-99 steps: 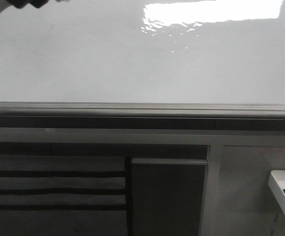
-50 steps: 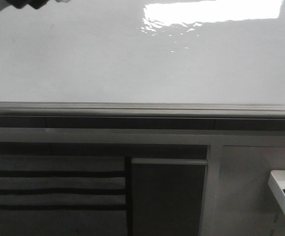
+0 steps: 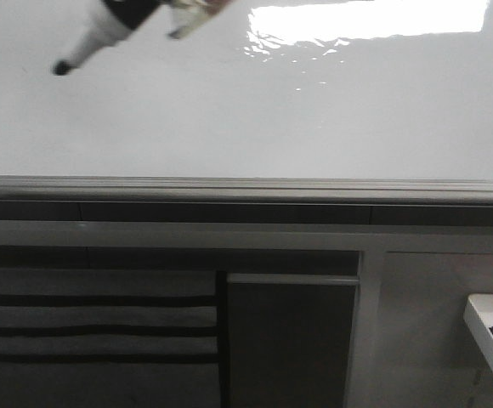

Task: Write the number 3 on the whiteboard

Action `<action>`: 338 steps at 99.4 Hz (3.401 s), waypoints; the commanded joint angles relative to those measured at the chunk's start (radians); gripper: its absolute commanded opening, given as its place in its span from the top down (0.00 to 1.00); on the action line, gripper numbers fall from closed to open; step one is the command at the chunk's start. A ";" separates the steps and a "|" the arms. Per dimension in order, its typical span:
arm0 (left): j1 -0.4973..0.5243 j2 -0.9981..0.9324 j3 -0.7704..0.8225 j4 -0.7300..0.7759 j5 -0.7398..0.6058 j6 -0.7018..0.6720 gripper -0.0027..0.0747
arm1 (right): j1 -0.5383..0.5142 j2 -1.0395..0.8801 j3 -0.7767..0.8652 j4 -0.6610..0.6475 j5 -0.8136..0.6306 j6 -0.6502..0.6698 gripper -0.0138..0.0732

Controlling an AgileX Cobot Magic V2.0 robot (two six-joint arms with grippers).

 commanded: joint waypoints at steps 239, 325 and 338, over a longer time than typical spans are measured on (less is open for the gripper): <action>0.512 -0.474 0.387 -0.060 -0.377 -0.220 0.35 | -0.251 0.205 0.048 -0.321 -0.584 0.589 0.91; 0.512 -0.474 0.387 -0.060 -0.377 -0.220 0.35 | -0.161 0.229 -0.009 -0.291 -0.559 0.581 0.91; 0.512 -0.474 0.387 -0.060 -0.377 -0.220 0.35 | -0.119 0.112 0.014 -0.291 -0.493 0.533 0.91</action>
